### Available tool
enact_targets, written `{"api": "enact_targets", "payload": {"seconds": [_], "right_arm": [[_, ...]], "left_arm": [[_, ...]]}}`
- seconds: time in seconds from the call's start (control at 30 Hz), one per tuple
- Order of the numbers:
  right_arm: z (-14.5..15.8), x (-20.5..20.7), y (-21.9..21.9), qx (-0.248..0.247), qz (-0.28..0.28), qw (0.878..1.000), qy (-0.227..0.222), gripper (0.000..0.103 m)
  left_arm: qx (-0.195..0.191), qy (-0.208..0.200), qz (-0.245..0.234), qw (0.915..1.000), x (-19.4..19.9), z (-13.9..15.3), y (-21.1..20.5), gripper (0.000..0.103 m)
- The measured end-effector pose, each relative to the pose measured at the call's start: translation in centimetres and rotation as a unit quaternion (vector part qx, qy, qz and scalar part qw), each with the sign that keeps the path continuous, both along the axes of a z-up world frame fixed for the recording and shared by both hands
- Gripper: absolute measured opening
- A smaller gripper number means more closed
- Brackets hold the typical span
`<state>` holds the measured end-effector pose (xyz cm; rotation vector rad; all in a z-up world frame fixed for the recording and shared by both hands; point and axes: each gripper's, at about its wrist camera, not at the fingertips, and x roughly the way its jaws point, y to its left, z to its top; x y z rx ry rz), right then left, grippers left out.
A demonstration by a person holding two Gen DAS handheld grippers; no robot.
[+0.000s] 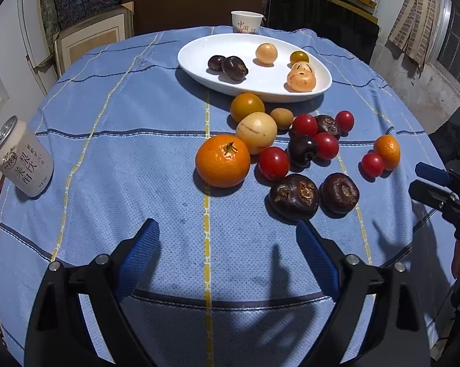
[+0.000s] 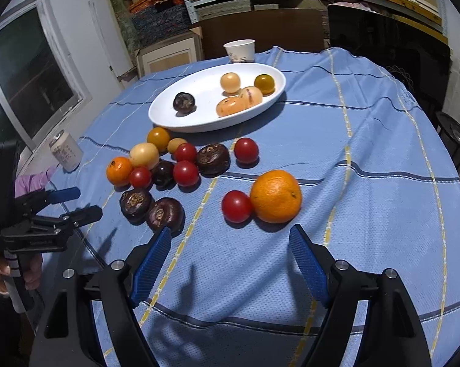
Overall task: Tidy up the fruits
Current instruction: 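Move both tools back toward the remaining fruits, then grasp a dark mangosteen with the right tool while the left tool grasps another mangosteen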
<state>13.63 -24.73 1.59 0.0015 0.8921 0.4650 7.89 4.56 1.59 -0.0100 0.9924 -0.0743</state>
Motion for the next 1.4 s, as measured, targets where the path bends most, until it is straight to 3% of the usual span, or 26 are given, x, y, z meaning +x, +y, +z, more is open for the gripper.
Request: {"api": "enact_targets", "payload": {"seconds": [0.2,0.37,0.53,0.67,0.77,0.87,0.97,1.0,1.03,1.4], "right_arm": [[-0.1,0.0,0.4,-0.004,0.008,1.000,-0.001,0.081],[-0.3,-0.9,2.4,-0.002,0.053,0.999,0.002,0.080],[-1.3,-1.1,5.8,-0.043,0.084,0.996,0.004,0.081],[-2.2,-0.7,8.1,-0.082,0.099,0.992,-0.004,0.080],[-2.9,-0.1,9.1,-0.085,0.100,0.991,0.004,0.071],[-3.6,0.4,9.6,-0.094,0.088,0.992,0.004,0.069],[-3.7,0.5,10.1,-0.103,0.088,0.991,-0.010,0.059],[-3.6,0.6,10.1,-0.099,0.089,0.991,-0.011,0.046],[-3.5,0.7,10.0,-0.092,0.088,0.992,-0.012,0.043],[-2.9,0.5,4.8,-0.017,0.043,0.999,-0.004,0.043]], "left_arm": [[-0.005,0.003,-0.005,1.0000,0.3,-0.3,-0.5,0.089],[-0.003,0.001,-0.014,0.9999,0.1,-0.3,-1.2,0.089],[0.014,-0.008,-0.013,0.9998,-0.5,-0.1,-1.0,0.089],[0.006,-0.009,-0.002,0.9999,-0.7,0.1,0.1,0.089],[0.014,-0.006,0.005,0.9999,-0.6,0.0,0.6,0.089],[0.013,-0.006,0.012,0.9998,-0.6,-0.1,1.2,0.089],[0.011,-0.001,0.017,0.9998,-0.4,-0.4,1.5,0.089],[0.012,0.001,0.017,0.9998,-0.4,-0.5,1.5,0.089],[0.013,0.001,0.016,0.9998,-0.5,-0.5,1.4,0.089],[0.025,0.006,-0.020,0.9995,-0.5,-0.4,-2.2,0.089]]}}
